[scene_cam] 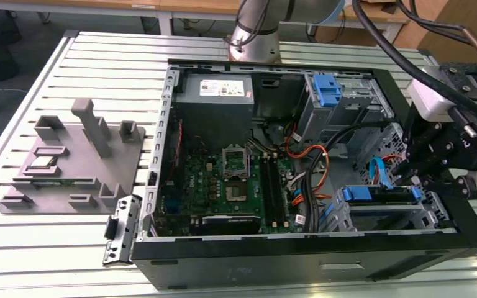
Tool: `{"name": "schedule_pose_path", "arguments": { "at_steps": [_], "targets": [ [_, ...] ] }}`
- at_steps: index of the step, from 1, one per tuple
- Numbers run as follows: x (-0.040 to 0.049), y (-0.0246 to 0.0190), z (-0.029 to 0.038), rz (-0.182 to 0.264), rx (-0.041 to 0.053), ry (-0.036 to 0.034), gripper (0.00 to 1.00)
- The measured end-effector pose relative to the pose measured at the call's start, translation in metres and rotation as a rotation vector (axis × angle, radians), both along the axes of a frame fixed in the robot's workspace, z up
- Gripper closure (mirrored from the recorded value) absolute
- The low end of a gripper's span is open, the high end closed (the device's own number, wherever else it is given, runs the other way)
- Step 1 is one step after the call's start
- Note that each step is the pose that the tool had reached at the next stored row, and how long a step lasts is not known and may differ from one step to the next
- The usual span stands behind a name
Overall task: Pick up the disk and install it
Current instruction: 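Insert the first disk wire, then insert the second disk wire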
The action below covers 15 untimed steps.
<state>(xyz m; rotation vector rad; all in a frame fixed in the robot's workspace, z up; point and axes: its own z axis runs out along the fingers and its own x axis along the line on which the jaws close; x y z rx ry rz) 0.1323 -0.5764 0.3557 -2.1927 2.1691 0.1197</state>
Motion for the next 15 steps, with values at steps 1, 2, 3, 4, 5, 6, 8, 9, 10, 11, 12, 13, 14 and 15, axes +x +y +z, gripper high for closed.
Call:
{"name": "schedule_pose_path", "arguments": {
  "at_steps": [1,2,3,4,5,6,8,9,10,11,12,13,14,15],
  "targets": [
    [0.0000,0.0000,0.0000,0.000,0.0000,0.0000,0.77],
    [0.0001,-0.0001,0.0002,0.000,0.0000,0.0001,0.77],
    [0.0001,-0.0001,0.0007,0.000,-0.0001,0.0003,0.77],
    [0.0002,-0.0001,0.0015,0.000,0.0001,0.0005,0.77],
    [0.0002,-0.0001,0.0025,0.000,0.0001,0.0006,0.77],
    [0.0002,-0.0001,0.0033,0.000,0.0000,0.0006,0.77],
    [0.0001,-0.0001,0.0044,0.000,0.0002,0.0006,0.77],
    [0.0002,-0.0001,0.0048,0.000,0.0002,0.0006,0.77],
    [0.0002,-0.0001,0.0048,0.000,0.0003,0.0006,0.77],
    [0.0002,0.0000,0.0048,0.000,0.0004,0.0006,0.77],
    [0.0002,-0.0001,0.0063,0.000,0.0001,0.0007,0.77],
    [0.0002,-0.0001,0.0076,0.000,0.0001,0.0008,0.77],
    [0.0002,-0.0001,0.0076,0.000,0.0001,0.0008,0.77],
    [0.0002,-0.0001,0.0076,0.000,0.0001,0.0008,0.77]
  ]
}}
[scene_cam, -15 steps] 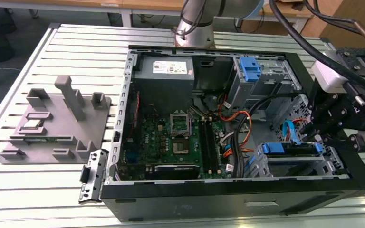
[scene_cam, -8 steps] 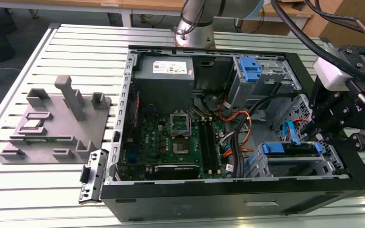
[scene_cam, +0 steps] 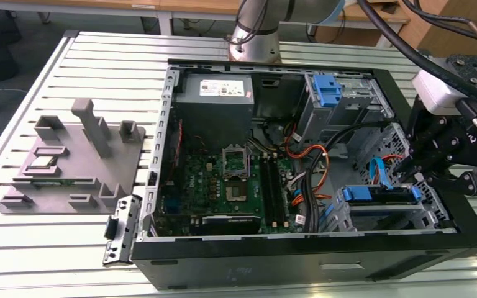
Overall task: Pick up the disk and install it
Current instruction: 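Insert the second disk wire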
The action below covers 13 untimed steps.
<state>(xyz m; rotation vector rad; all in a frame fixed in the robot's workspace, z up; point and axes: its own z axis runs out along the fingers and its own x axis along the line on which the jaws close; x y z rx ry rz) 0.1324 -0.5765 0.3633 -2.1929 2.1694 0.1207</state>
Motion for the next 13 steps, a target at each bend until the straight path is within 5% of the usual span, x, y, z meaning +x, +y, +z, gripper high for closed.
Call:
{"name": "schedule_pose_path", "arguments": {
  "at_steps": [13],
  "targets": [
    [0.0000,0.0000,0.0027,0.000,-0.0004,0.0000,0.77]
  ]
}}
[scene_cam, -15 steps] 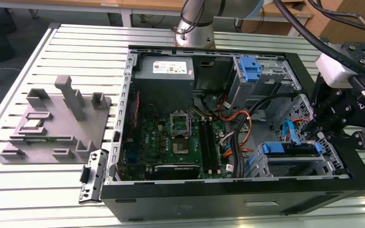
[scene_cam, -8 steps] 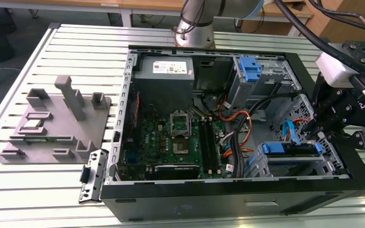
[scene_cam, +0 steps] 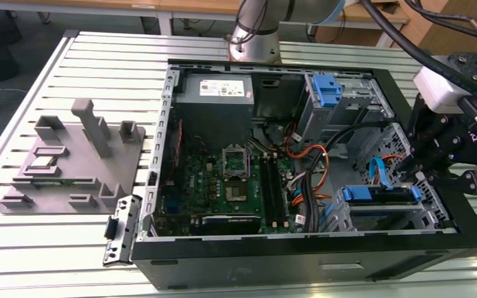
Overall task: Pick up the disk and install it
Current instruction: 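Insert the second disk wire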
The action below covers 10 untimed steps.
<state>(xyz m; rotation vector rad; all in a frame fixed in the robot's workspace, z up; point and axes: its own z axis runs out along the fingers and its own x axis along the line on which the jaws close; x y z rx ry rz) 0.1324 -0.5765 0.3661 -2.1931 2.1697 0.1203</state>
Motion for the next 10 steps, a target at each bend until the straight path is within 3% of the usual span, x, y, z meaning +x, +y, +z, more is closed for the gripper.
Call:
{"name": "schedule_pose_path", "arguments": {
  "at_steps": [10],
  "targets": [
    [0.0000,0.0000,0.0023,0.000,0.0004,0.0000,0.77]
  ]
}}
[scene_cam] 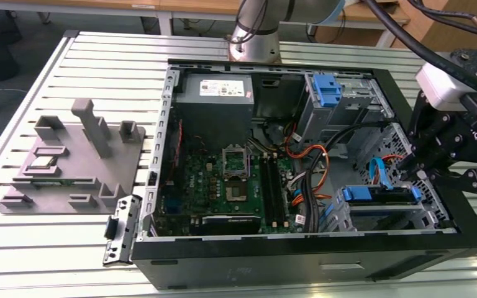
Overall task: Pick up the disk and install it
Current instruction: 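Insert the second disk wire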
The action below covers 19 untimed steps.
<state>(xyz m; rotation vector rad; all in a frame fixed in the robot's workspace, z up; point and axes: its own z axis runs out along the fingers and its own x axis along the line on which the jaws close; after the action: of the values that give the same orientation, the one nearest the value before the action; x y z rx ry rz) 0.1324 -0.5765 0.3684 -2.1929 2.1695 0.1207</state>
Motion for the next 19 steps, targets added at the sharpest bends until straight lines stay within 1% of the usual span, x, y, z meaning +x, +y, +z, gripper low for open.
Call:
{"name": "schedule_pose_path", "arguments": {
  "at_steps": [7,15,19],
  "targets": [
    [0.0001,0.0000,0.0029,0.000,-0.0001,0.0000,0.77],
    [0.0026,0.0007,0.0027,0.003,0.0000,0.0000,0.77],
    [0.0050,0.0021,0.0027,0.010,-0.0002,0.0000,0.77]
  ]
}}
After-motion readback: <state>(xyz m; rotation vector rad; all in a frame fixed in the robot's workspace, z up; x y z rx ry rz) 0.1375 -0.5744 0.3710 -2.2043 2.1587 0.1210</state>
